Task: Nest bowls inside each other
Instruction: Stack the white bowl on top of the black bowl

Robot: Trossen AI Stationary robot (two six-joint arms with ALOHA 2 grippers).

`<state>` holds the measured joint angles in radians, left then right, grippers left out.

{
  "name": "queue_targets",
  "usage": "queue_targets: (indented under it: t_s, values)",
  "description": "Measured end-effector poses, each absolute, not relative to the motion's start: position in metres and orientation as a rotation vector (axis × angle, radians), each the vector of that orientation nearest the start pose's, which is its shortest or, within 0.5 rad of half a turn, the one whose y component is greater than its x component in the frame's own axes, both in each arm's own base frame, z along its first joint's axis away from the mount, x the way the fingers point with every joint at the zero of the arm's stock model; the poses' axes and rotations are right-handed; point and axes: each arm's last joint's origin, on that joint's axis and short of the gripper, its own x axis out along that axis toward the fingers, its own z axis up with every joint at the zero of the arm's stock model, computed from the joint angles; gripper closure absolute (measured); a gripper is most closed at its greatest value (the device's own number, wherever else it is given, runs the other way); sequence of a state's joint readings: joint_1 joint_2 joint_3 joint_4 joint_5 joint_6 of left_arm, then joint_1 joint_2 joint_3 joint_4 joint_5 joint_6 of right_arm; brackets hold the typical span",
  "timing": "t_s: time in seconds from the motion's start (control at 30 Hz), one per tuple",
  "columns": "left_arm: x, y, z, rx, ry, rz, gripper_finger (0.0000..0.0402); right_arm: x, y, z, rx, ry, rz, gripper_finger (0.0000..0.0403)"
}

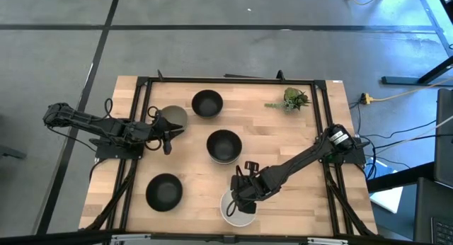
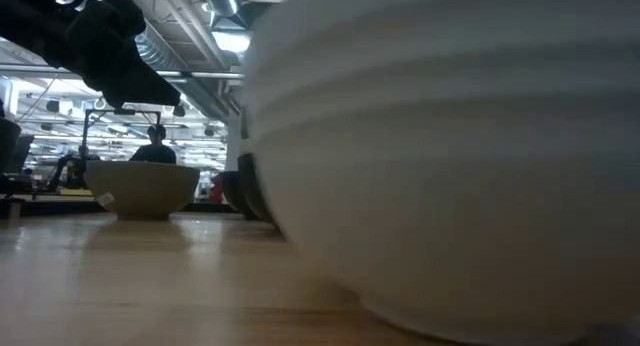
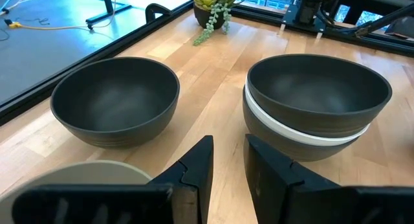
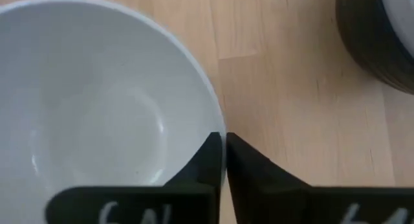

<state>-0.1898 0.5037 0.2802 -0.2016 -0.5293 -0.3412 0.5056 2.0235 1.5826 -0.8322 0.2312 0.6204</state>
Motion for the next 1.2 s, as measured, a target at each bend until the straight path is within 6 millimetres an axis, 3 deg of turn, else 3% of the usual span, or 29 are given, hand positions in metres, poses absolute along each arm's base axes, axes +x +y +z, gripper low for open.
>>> queue_targets:
  t_s: [0.4, 0.57, 0.97, 1.2]
  values:
    - [0.126, -0.009, 0.197, -0.183, 0.338, 0.398, 0.032, 0.366, 0.185, 0.199, 0.125, 1.227, -0.128, 0.0397]
    - [0.126, -0.009, 0.197, -0.183, 0.338, 0.398, 0.032, 0.37, 0.177, 0.21, 0.095, 1.252, -0.134, 0.0399]
    - [0.126, -0.009, 0.197, -0.182, 0.338, 0.398, 0.032, 0.387, 0.15, 0.273, -0.006, 1.223, -0.09, 0.0399]
    - [0.126, -0.009, 0.197, -0.205, 0.334, 0.401, 0.032, 0.393, 0.118, 0.322, -0.099, 1.143, -0.156, 0.04]
